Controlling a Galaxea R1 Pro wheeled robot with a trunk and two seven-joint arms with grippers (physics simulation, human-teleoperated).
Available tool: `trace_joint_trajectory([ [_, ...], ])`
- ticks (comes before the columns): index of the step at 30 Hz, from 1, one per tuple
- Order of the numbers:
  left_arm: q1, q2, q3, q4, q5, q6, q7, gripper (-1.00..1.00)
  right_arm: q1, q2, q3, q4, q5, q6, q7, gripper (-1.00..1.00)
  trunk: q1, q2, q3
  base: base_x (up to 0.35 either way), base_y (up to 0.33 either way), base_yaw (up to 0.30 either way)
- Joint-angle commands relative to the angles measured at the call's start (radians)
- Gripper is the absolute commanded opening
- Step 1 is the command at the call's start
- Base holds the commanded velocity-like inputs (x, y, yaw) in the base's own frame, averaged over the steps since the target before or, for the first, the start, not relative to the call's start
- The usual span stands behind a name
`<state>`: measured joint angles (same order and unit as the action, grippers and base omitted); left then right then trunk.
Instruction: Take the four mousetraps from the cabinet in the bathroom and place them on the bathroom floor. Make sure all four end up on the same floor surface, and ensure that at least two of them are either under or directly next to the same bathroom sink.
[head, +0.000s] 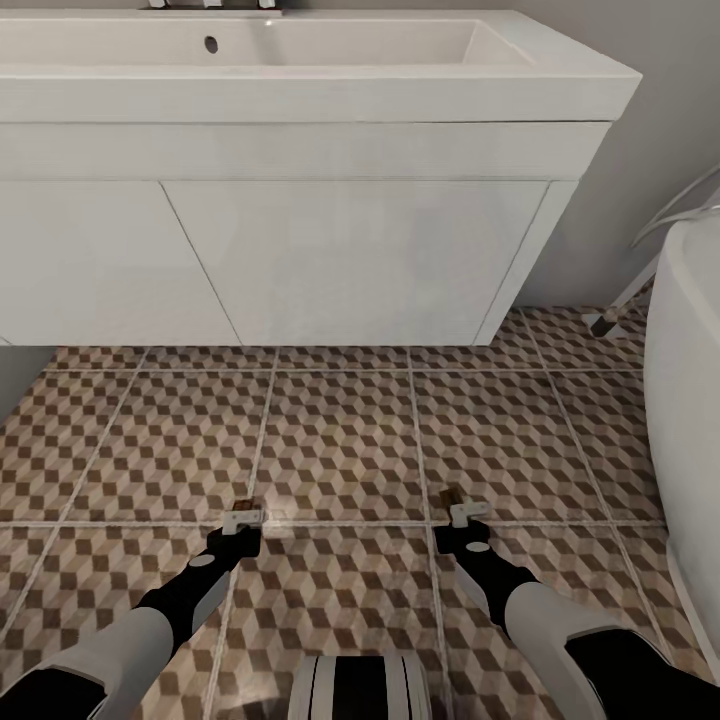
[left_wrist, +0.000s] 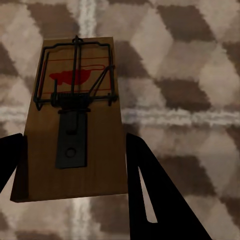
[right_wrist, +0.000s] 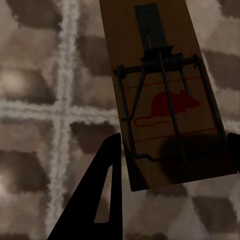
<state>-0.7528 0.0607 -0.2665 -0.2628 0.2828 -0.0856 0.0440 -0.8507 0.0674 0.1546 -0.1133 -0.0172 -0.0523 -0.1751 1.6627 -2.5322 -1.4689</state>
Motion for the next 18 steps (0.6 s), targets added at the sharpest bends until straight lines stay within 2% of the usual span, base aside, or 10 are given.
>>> trace_joint_trajectory([
  [1,0.0,0.001,-0.008,0.0,0.006,-0.003,0.004,-1.0,-0.001,0.0,0.006,0.001,-0.004,-0.003,-0.004,-1.0,0.0,0.0,-0.004,0.0,0.0,0.0],
  [7,0.0,0.0,-0.008,0.001,0.005,-0.005,0.003,-1.0,0.0,0.0,0.006,0.001,-0.003,-0.003,-0.004,-1.0,0.003,-0.002,-0.028,0.0,0.0,0.0],
  [18,0.0,0.001,-0.008,0.002,0.004,-0.009,0.004,-1.0,-0.001,0.0,0.006,0.001,-0.004,-0.004,-0.004,-1.0,0.003,-0.002,-0.031,0.0,0.0,0.0],
])
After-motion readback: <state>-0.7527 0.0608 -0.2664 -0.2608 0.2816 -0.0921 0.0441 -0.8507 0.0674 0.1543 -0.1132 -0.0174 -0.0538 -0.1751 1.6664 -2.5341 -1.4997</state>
